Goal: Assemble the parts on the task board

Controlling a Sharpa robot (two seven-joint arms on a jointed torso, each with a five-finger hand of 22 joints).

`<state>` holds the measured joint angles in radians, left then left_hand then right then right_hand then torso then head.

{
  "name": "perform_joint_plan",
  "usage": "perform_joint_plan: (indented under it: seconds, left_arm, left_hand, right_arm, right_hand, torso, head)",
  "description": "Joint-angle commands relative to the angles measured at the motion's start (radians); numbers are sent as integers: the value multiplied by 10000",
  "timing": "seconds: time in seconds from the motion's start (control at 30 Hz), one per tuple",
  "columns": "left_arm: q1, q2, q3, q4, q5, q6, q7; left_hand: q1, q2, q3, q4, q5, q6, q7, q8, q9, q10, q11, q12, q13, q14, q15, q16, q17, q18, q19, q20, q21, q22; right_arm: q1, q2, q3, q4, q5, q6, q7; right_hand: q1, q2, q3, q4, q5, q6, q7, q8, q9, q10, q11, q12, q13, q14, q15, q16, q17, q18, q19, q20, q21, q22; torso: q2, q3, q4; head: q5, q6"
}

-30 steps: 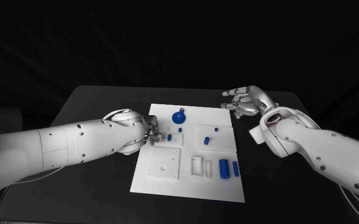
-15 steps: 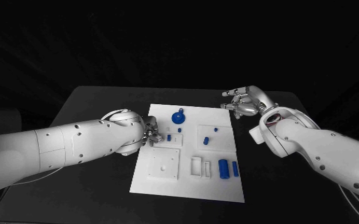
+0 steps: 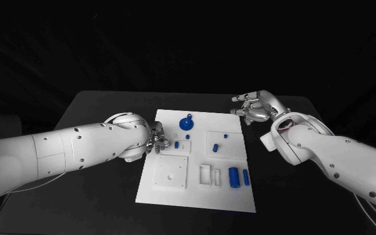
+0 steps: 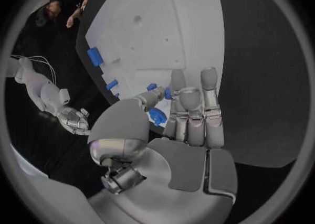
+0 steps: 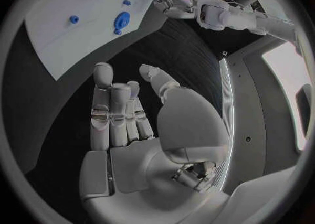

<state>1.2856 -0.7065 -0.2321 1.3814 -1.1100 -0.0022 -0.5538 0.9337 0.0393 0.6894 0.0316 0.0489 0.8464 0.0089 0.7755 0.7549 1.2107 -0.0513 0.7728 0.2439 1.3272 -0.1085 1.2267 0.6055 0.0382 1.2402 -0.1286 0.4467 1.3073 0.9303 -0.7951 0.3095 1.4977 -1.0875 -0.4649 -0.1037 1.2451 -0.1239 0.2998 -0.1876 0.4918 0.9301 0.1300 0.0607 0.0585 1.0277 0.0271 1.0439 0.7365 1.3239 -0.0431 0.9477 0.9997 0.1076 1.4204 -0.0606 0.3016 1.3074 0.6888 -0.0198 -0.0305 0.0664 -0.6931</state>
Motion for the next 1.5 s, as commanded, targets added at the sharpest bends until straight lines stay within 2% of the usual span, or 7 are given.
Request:
perform_joint_plan:
  seconds: [0.03, 0.23, 0.43, 0.53, 0.97, 1.3, 1.5]
  left_arm:
    - [47, 51, 11, -31, 384, 419, 147]
    - [80, 85, 14, -113, 492, 474, 169]
    - [93, 114, 14, -166, 570, 516, 184]
    - [95, 118, 13, -186, 583, 569, 170]
    - [98, 249, 0, -427, 539, 612, 63]
    - [98, 283, -4, -544, 567, 650, 58]
    - [98, 313, -8, -621, 701, 905, 55]
  left_hand:
    - [-75, -15, 1485, -1478, -6, -17, -12, 25, 12, -79, 7, 50, 10, -72, 12, -39, 0, -83, -36, -6, -30, 192]
    - [37, -145, 1416, -1488, -8, 12, -4, -71, -66, -102, 8, 79, 9, -93, 14, -21, 4, -86, -48, -5, -20, 193]
    - [210, -528, 991, -1452, -8, 154, -24, -381, -410, -89, -1, 87, -1, -83, 12, -24, -8, -106, -37, 2, -46, 173]
    - [618, -467, 773, -1434, -4, 274, -18, -500, -621, -77, -6, 45, -37, -77, 3, -13, 6, -124, -22, -15, -90, 169]
    - [796, -348, 844, -1520, -6, 275, 25, -459, -682, -43, 8, 40, -52, -62, 16, 46, 60, -87, -25, -5, -45, 199]
    - [760, -315, 841, -1512, -7, 272, 10, -379, -677, -21, 0, 53, -51, -41, 13, 78, 103, -78, -32, -3, -14, 195]
    - [428, -177, 970, -1667, -1, 324, -18, -317, -660, 12, -4, 35, -69, -40, 11, 126, 184, -88, -64, -2, 16, 196]
  right_arm:
    - [-2, 17, 5, -2, -59, 165, 21]
    - [-2, 20, 5, -2, -51, 182, 13]
    - [-2, 18, 5, -6, -43, 193, 11]
    - [-2, 16, 5, -9, -42, 198, 10]
    - [-2, 13, 5, -5, -41, 214, -1]
    - [-2, 10, 5, -1, -41, 218, -5]
    - [-2, 2, 5, 17, -42, 223, -14]
  right_hand:
    - [-100, 14, 40, 5, -5, 81, 7, -10, 13, 3, -62, 10, -5, -12, -19, -22, 1, 135, -3, -29, 51, 278]
    - [-100, 14, 40, 5, -5, 81, 7, -10, 13, 3, -62, 10, -5, -12, -19, -22, 1, 135, -3, -29, 51, 278]
    - [-100, 14, 40, 5, -5, 81, 7, -10, 13, 3, -62, 10, -5, -12, -19, -22, 1, 135, -3, -29, 51, 278]
    - [-100, 14, 40, 5, -5, 81, 7, -10, 13, 3, -62, 10, -5, -12, -19, -22, 1, 135, -3, -29, 51, 278]
    - [-114, 11, 72, -11, -17, 57, 9, -13, 12, -1, -60, 8, -6, -18, -19, -32, -5, 136, -16, -29, 62, 274]
    - [-119, 10, 83, -16, -21, 50, 9, -13, 11, -2, -59, 7, -7, -20, -19, -35, -7, 136, -20, -29, 65, 273]
    - [-114, 15, 104, -27, -25, 66, 9, -12, 12, 0, -61, 10, -5, -16, -21, -30, -3, 138, -24, -30, 64, 271]
  torso:
    - [4, -7, 0]
    - [-1, -5, 6]
    - [-1, -10, 4]
    - [-2, -12, 1]
    - [-2, -18, 9]
    - [-2, -8, 5]
    - [0, -6, 1]
  head:
    - [-2, 0]
    - [-6, -7]
    - [-16, -21]
    - [-20, -27]
    - [-8, -50]
    - [-10, -62]
    - [-11, -75]
